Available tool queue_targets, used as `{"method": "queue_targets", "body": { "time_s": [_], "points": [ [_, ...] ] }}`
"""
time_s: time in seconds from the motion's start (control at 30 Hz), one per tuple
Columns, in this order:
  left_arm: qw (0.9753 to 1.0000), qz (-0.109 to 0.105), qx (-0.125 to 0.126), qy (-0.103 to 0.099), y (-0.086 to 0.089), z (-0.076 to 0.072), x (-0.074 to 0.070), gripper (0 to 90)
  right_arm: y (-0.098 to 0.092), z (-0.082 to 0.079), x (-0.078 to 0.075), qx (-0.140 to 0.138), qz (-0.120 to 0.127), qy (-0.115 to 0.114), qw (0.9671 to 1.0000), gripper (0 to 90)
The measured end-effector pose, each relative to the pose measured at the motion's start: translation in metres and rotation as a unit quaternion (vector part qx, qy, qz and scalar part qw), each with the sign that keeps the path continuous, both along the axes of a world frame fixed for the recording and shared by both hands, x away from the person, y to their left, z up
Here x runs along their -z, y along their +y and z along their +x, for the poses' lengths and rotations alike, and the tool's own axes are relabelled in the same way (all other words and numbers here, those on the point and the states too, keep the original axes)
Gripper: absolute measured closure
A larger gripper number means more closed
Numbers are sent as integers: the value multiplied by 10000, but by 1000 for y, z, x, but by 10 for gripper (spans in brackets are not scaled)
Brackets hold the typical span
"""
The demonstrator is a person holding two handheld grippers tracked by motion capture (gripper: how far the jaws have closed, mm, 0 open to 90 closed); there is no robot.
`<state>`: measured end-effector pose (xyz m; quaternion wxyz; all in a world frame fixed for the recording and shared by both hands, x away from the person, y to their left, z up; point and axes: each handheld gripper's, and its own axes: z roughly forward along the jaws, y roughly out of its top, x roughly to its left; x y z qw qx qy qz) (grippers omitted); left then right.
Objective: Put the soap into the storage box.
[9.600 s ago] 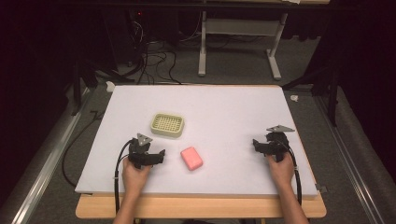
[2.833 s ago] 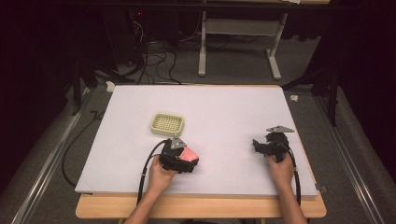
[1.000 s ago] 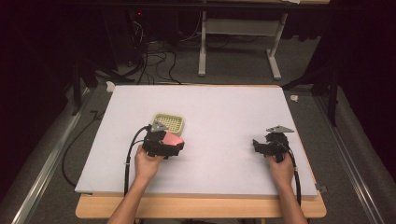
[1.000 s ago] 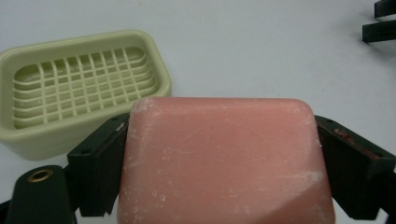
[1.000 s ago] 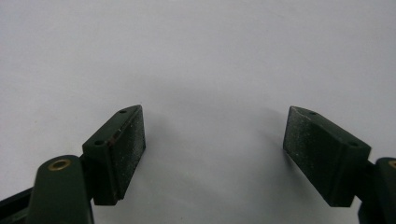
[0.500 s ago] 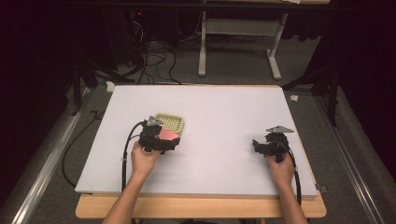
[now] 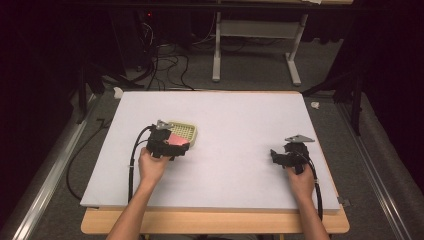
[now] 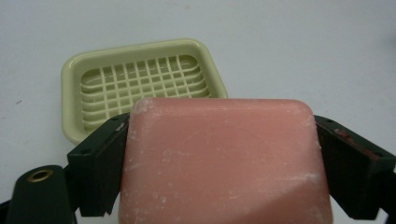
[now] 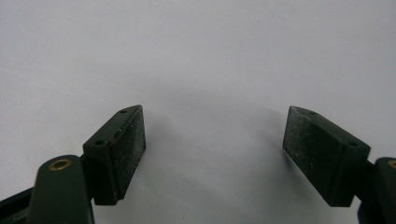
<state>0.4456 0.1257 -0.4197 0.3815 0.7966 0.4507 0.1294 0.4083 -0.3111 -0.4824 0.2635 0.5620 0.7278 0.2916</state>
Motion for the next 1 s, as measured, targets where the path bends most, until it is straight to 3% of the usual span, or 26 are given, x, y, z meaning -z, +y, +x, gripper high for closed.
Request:
{"method": "queue_targets", "body": {
  "time_s": [0.2, 0.63, 0.87, 1.0],
  "points": [
    [9999, 126, -24, 22, -3, 7, -2, 141, 0, 0, 0, -3, -4, -3, 10000, 218],
    [9997, 191, -122, 99, -9, 25, -5, 141, 0, 0, 0, -15, -16, -20, 10000, 217],
    [9985, 428, -295, 155, -13, 39, -2, 141, 1, 0, 0, -17, -24, -25, 10000, 217],
    [9983, 350, -404, 215, -14, 46, 3, 141, 1, 0, 0, -20, -28, -27, 10000, 217]
  ]
}}
